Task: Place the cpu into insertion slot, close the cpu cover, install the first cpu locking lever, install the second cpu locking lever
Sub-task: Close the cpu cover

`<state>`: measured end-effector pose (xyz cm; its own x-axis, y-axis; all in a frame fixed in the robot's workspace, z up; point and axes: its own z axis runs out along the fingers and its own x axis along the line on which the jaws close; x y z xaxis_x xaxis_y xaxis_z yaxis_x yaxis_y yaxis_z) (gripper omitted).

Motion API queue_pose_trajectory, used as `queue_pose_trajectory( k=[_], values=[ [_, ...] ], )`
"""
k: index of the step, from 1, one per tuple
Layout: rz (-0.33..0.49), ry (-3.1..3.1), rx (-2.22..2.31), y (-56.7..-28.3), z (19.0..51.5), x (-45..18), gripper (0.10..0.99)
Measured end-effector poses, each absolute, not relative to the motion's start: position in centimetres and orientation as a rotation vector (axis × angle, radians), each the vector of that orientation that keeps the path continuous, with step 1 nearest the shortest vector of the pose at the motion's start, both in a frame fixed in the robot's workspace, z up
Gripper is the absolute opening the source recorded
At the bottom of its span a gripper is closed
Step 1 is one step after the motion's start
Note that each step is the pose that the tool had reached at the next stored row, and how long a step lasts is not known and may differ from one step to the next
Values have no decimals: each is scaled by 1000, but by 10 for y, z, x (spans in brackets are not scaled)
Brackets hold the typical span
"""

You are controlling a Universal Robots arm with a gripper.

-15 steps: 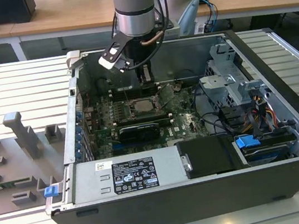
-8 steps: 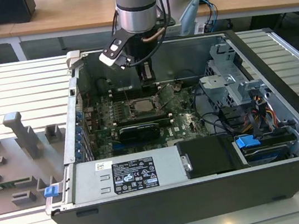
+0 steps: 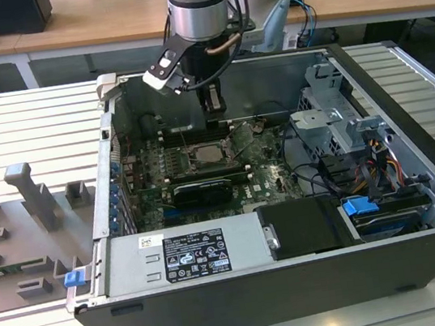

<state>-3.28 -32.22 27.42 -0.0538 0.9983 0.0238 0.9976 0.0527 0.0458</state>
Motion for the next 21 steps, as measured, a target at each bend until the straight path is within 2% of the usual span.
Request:
queue_pose_trajectory(
  k=[21],
  values=[
    [78, 2269, 2151, -322, 276, -14, 106]
  ],
)
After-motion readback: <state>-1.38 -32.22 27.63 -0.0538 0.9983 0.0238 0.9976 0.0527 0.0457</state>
